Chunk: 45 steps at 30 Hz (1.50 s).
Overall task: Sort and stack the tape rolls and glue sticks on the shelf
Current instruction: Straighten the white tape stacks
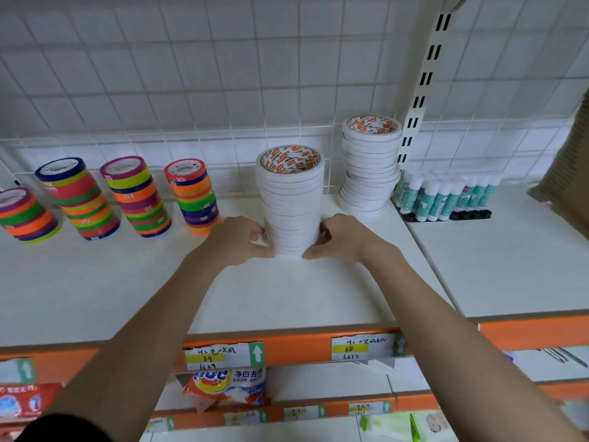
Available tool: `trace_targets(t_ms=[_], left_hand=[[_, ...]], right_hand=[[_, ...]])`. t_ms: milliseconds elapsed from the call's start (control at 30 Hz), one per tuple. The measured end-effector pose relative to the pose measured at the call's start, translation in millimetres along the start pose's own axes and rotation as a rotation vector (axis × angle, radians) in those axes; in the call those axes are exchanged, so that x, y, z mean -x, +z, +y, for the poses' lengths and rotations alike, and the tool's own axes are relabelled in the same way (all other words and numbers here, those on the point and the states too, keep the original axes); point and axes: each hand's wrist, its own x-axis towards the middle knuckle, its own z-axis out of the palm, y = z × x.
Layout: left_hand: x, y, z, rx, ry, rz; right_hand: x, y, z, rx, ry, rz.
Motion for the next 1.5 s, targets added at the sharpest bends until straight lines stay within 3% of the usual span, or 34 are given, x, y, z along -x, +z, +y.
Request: trace_targets(t_ms=[233, 833, 1000, 1167, 1500], left_hand=[[0, 10, 1, -0.075, 0.071, 0.057], [2, 18, 4, -0.043, 0.095, 0.172], [-1, 19, -3, -0.121, 0.072, 0.179], [-4, 17, -14, -0.102, -0.010, 0.286], [-20, 18, -34, -0.067, -0.084, 0.354]], right_hand=[[-6, 4, 5, 0.122, -0.051, 0.007], [-14, 7, 14, 0.169, -0.107, -0.004], [-22, 11, 10, 0.198, -0.123, 0.000], [-38, 15, -2, 0.192, -0.130, 0.006], [-62, 17, -19, 0.225, -0.117, -0.032]])
